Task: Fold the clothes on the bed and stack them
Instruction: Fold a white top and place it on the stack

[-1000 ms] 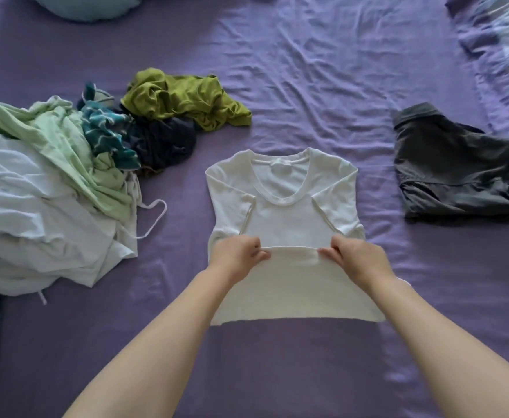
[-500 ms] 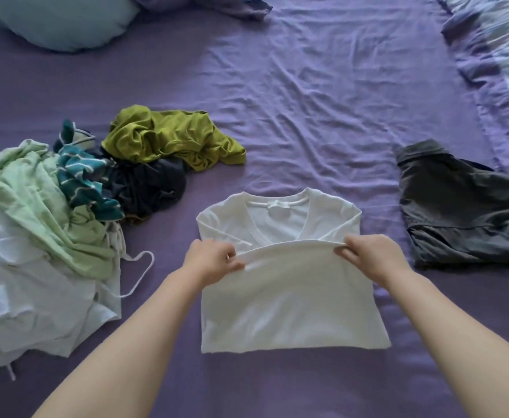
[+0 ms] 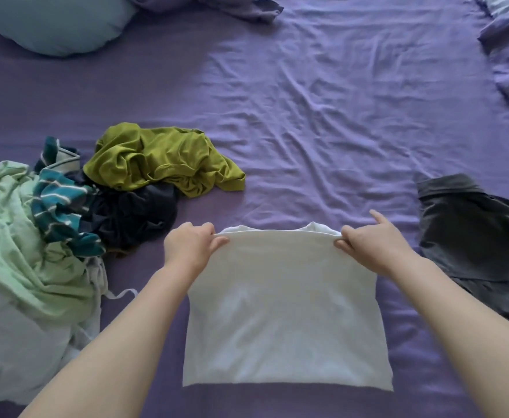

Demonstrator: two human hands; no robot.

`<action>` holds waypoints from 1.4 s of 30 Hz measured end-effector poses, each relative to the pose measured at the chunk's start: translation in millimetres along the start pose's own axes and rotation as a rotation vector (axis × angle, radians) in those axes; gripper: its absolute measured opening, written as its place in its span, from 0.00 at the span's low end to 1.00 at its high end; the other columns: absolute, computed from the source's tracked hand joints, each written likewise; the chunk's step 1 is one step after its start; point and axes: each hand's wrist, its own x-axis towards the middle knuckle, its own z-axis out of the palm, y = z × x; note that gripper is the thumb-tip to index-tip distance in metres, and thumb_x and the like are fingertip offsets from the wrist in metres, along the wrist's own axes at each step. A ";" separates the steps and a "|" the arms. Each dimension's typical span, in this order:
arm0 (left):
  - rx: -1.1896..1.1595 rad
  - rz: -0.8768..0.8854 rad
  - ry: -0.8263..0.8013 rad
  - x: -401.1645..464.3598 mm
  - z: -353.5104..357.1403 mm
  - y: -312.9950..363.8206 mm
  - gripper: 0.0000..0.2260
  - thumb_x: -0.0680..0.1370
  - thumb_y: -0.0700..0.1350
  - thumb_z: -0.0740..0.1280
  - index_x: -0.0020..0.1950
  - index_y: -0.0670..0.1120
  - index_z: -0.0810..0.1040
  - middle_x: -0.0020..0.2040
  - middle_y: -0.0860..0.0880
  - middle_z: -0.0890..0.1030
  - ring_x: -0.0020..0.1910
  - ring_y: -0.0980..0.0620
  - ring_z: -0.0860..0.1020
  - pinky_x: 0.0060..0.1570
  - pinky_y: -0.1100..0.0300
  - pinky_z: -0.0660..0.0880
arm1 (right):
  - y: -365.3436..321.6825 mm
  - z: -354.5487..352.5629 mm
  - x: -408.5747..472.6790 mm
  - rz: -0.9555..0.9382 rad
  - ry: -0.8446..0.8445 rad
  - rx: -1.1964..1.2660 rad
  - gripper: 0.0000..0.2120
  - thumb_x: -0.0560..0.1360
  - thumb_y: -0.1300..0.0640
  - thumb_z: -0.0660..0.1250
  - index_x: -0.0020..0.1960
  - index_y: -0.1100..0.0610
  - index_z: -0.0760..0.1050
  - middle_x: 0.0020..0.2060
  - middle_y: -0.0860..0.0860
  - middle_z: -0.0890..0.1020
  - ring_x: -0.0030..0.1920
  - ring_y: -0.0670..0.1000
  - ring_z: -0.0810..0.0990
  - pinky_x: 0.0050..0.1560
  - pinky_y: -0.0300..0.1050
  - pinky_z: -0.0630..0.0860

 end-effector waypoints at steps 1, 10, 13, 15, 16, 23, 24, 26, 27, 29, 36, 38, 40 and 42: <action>0.036 -0.002 0.001 4.8 2.1 -0.9 0.22 0.77 0.64 0.59 0.51 0.47 0.78 0.44 0.44 0.78 0.46 0.43 0.76 0.38 0.56 0.64 | 1.8 0.8 7.7 -0.011 -0.077 0.003 0.14 0.82 0.45 0.46 0.45 0.53 0.60 0.30 0.45 0.70 0.47 0.51 0.79 0.72 0.50 0.53; 0.060 0.062 0.136 11.5 23.0 1.9 0.18 0.73 0.55 0.71 0.38 0.40 0.78 0.34 0.41 0.79 0.39 0.40 0.76 0.40 0.49 0.68 | 9.8 21.2 20.6 -0.019 0.308 0.156 0.16 0.75 0.50 0.69 0.37 0.57 0.67 0.32 0.56 0.78 0.30 0.58 0.77 0.37 0.48 0.66; 0.039 0.047 0.297 -3.3 25.4 19.0 0.14 0.68 0.50 0.77 0.46 0.43 0.80 0.47 0.41 0.80 0.52 0.38 0.78 0.53 0.44 0.71 | 1.1 27.6 9.6 0.044 0.426 0.244 0.13 0.65 0.59 0.79 0.37 0.63 0.76 0.32 0.59 0.78 0.32 0.60 0.78 0.33 0.52 0.73; -0.007 0.130 0.291 -19.8 32.9 41.5 0.20 0.68 0.49 0.76 0.57 0.44 0.80 0.61 0.40 0.77 0.64 0.37 0.73 0.65 0.38 0.65 | -6.0 33.8 -0.9 0.152 0.422 0.337 0.18 0.64 0.60 0.79 0.51 0.64 0.80 0.46 0.62 0.81 0.46 0.63 0.80 0.42 0.57 0.77; -0.026 0.201 0.266 -29.7 37.4 55.5 0.24 0.68 0.49 0.76 0.61 0.45 0.79 0.65 0.40 0.75 0.67 0.37 0.71 0.67 0.36 0.64 | -9.9 38.6 -8.2 0.201 0.390 0.400 0.24 0.65 0.59 0.79 0.58 0.64 0.78 0.56 0.64 0.79 0.55 0.65 0.78 0.48 0.59 0.77; 0.014 0.295 -0.014 -99.8 62.7 132.3 0.32 0.65 0.58 0.76 0.67 0.51 0.75 0.70 0.42 0.72 0.68 0.38 0.71 0.64 0.33 0.66 | -42.9 69.4 -67.3 0.542 0.237 0.721 0.43 0.71 0.54 0.73 0.77 0.55 0.51 0.76 0.59 0.55 0.72 0.63 0.61 0.67 0.57 0.63; 0.008 0.285 -0.045 -107.2 65.4 137.6 0.32 0.65 0.58 0.76 0.66 0.51 0.76 0.69 0.41 0.73 0.67 0.39 0.71 0.64 0.35 0.62 | -48.2 72.0 -74.4 0.572 0.235 0.751 0.43 0.71 0.54 0.73 0.77 0.57 0.51 0.75 0.59 0.59 0.71 0.62 0.63 0.67 0.57 0.63; -0.009 0.289 -0.069 -119.3 69.5 145.3 0.31 0.64 0.58 0.77 0.65 0.51 0.77 0.67 0.42 0.74 0.66 0.40 0.73 0.64 0.39 0.57 | -57.8 75.7 -85.8 0.620 0.229 0.798 0.44 0.70 0.54 0.74 0.76 0.61 0.53 0.71 0.60 0.67 0.68 0.62 0.67 0.66 0.55 0.64; -0.009 0.293 -0.075 -123.9 71.5 148.4 0.31 0.64 0.58 0.78 0.65 0.51 0.78 0.67 0.42 0.75 0.65 0.40 0.74 0.64 0.40 0.56 | -61.2 76.5 -89.4 0.653 0.207 0.826 0.43 0.70 0.54 0.74 0.76 0.61 0.53 0.70 0.60 0.68 0.67 0.61 0.68 0.65 0.54 0.65; -0.015 0.283 -0.114 -127.3 70.6 154.6 0.31 0.64 0.58 0.77 0.65 0.51 0.78 0.66 0.42 0.75 0.65 0.40 0.74 0.65 0.41 0.53 | -64.2 76.6 -93.5 0.742 0.143 0.951 0.42 0.71 0.54 0.73 0.76 0.60 0.54 0.70 0.59 0.68 0.68 0.60 0.68 0.63 0.52 0.66; -0.270 0.155 -0.407 -105.1 62.5 151.9 0.25 0.81 0.61 0.49 0.78 0.56 0.53 0.79 0.49 0.46 0.78 0.48 0.44 0.74 0.46 0.41 | -64.6 58.3 -102.7 0.618 0.120 1.260 0.29 0.69 0.62 0.71 0.69 0.53 0.69 0.55 0.45 0.78 0.54 0.44 0.75 0.50 0.35 0.66; -0.501 0.103 -0.408 -101.4 46.0 150.8 0.24 0.82 0.59 0.52 0.76 0.53 0.59 0.78 0.49 0.55 0.77 0.50 0.53 0.74 0.53 0.49 | -71.6 48.7 -106.3 0.564 0.103 1.291 0.34 0.70 0.62 0.70 0.74 0.53 0.63 0.63 0.46 0.74 0.61 0.42 0.71 0.56 0.33 0.64; -0.903 0.007 -0.422 -102.5 31.8 148.1 0.23 0.82 0.56 0.56 0.75 0.50 0.63 0.76 0.50 0.63 0.74 0.54 0.61 0.72 0.59 0.55 | -82.2 37.1 -108.2 0.477 0.090 1.323 0.37 0.71 0.60 0.69 0.76 0.53 0.58 0.70 0.46 0.68 0.69 0.44 0.67 0.64 0.36 0.64; -1.299 -0.111 -0.497 -108.8 15.2 144.3 0.22 0.81 0.56 0.58 0.74 0.52 0.64 0.73 0.54 0.66 0.69 0.58 0.66 0.68 0.61 0.62 | -97.2 26.3 -107.5 0.371 0.102 1.340 0.38 0.72 0.60 0.69 0.76 0.52 0.56 0.72 0.46 0.66 0.70 0.43 0.66 0.68 0.40 0.64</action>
